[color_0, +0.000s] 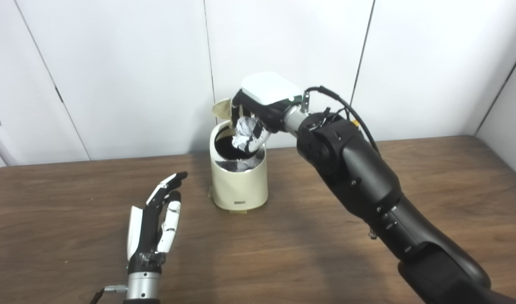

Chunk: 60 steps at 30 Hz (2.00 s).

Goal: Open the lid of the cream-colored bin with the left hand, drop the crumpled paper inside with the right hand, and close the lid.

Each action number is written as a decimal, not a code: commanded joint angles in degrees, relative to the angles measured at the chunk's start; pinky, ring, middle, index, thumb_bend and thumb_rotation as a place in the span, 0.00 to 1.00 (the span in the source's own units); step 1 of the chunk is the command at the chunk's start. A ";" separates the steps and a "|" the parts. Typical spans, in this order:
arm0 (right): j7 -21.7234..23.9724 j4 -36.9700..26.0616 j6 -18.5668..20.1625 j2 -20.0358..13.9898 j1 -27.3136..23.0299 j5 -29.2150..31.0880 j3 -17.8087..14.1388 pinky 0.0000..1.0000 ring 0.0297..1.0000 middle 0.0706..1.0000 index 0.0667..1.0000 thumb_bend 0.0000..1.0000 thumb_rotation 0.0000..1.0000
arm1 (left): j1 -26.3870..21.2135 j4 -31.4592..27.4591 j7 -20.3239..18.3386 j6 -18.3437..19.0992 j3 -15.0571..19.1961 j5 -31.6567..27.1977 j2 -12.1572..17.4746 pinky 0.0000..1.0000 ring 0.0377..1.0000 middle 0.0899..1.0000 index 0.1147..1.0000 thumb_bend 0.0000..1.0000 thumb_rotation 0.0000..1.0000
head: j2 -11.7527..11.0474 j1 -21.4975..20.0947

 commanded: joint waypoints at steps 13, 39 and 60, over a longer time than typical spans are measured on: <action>-6.36 4.14 -1.52 0.60 -1.60 0.55 0.68 0.24 0.34 0.42 0.47 0.52 0.00 | -0.31 -0.04 1.27 -1.09 -0.83 1.77 -0.42 0.74 0.82 0.82 0.80 0.33 0.93 | -0.06 0.04; -12.11 2.54 -8.69 -0.63 2.48 4.32 1.44 0.32 0.41 0.52 0.44 0.51 0.00 | -0.29 0.06 1.32 -0.99 -1.07 2.53 -0.40 0.74 0.81 0.82 0.79 0.34 0.92 | -0.41 -0.24; -11.18 2.93 -8.31 -1.02 2.59 2.06 2.15 0.54 0.69 0.76 0.68 0.93 0.00 | -0.26 -0.13 1.24 -0.81 -1.11 2.76 -0.26 0.74 0.81 0.81 0.79 0.35 0.91 | -0.31 -0.36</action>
